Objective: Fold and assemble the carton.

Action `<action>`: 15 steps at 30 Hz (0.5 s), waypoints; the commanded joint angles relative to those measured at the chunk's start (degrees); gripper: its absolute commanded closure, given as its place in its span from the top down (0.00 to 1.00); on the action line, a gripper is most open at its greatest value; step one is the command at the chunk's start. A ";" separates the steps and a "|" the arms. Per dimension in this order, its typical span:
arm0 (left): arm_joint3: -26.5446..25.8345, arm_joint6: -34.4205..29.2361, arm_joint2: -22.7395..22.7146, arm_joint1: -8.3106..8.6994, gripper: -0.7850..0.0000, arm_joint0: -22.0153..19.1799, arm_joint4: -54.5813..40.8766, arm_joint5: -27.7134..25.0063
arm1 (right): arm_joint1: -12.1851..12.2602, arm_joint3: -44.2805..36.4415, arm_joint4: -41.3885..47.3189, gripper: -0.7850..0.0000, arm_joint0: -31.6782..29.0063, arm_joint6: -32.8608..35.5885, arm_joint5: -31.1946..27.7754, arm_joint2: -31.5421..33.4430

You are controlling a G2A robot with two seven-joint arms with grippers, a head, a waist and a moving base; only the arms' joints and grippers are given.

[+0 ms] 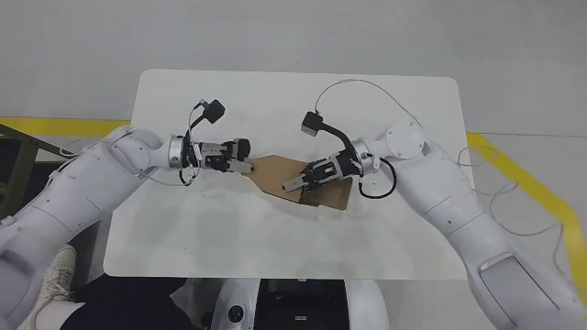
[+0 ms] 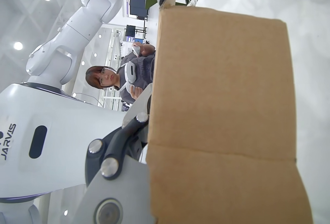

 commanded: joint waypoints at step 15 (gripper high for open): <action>-0.49 -0.67 -2.27 -1.99 1.00 1.58 1.49 -0.95 | -0.37 -0.02 1.71 0.00 -0.20 0.03 -0.80 0.48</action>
